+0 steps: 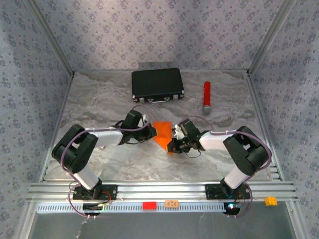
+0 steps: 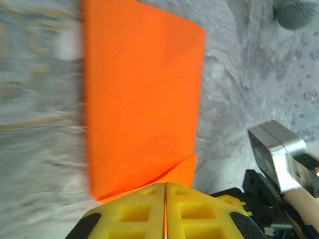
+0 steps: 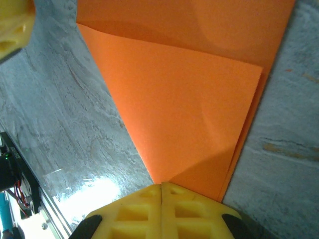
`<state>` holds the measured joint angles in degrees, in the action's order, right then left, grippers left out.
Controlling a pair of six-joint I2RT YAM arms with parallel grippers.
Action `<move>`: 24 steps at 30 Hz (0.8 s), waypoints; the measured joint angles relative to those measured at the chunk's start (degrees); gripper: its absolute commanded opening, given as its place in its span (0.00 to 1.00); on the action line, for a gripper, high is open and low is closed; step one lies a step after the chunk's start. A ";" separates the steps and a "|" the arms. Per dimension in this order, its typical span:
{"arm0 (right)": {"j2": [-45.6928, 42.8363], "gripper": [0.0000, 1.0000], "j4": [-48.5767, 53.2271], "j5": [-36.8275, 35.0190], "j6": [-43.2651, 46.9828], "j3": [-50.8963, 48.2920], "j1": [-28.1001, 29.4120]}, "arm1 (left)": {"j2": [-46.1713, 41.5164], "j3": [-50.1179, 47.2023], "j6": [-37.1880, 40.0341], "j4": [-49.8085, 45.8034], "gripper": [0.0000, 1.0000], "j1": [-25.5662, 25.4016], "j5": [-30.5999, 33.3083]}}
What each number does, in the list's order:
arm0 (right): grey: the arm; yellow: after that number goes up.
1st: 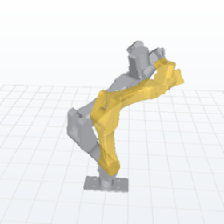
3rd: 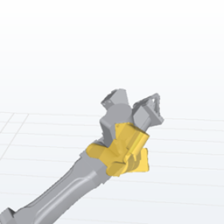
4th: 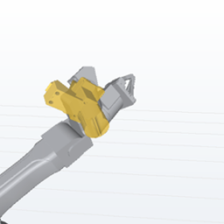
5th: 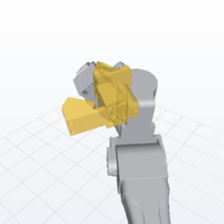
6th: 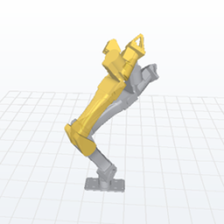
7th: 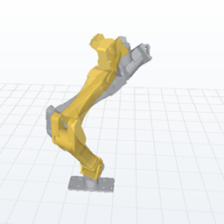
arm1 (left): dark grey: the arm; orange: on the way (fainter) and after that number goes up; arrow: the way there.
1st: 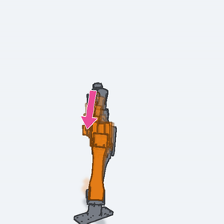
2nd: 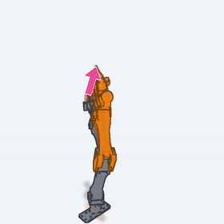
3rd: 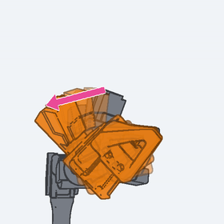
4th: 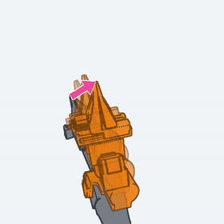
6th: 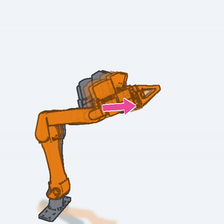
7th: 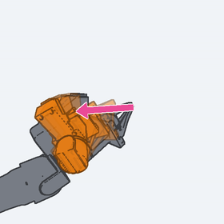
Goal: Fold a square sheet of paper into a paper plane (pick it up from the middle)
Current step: Third fold the triangle at the center of the table.
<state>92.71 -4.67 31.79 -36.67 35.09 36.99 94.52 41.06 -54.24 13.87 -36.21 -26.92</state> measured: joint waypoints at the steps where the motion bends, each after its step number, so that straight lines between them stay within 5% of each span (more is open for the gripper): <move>1: 0.00 0.00 0.02 0.00 0.00 0.00 0.00 | 0.61 0.72 0.04 0.07 0.08 -0.63 -0.33; 24: -1.40 0.01 8.22 -0.92 1.99 5.99 0.96 | 8.13 2.78 0.22 0.17 0.02 -2.05 -0.59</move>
<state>91.31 3.55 30.87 -34.68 41.08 37.95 102.65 43.83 -54.02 14.04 -38.26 -27.51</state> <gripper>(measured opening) 0.066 0.042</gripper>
